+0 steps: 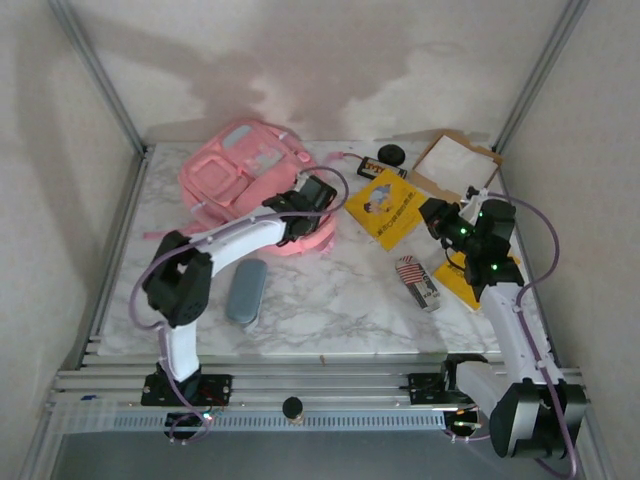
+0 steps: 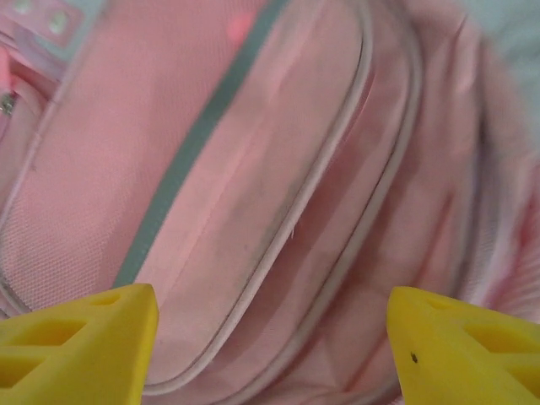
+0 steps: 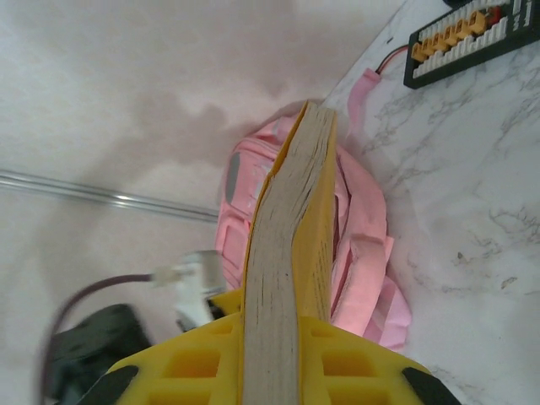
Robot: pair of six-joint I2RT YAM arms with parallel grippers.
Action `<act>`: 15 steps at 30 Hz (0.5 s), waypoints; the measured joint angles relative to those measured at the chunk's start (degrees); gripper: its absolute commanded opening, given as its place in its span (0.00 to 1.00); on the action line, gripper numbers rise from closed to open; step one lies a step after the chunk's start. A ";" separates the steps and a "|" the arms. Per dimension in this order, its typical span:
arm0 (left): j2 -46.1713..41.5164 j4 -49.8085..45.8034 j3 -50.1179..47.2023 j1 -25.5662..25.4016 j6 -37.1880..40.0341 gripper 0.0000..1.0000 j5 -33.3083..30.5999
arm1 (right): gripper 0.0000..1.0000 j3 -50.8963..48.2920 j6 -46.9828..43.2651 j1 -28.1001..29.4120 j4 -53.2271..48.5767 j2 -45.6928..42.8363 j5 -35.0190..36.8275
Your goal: Pack books, pencil case, and school supplies into a backpack
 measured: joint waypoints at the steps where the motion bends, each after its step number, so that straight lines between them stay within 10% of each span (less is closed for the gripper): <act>1: 1.86 -0.83 0.94 0.00 1.42 0.69 -1.11 | 0.00 -0.02 -0.22 -0.20 0.00 -0.09 -0.13; 15: 10.32 0.94 7.34 1.29 13.57 0.52 -9.99 | 0.00 -0.33 -0.42 -0.24 -0.13 0.04 -1.44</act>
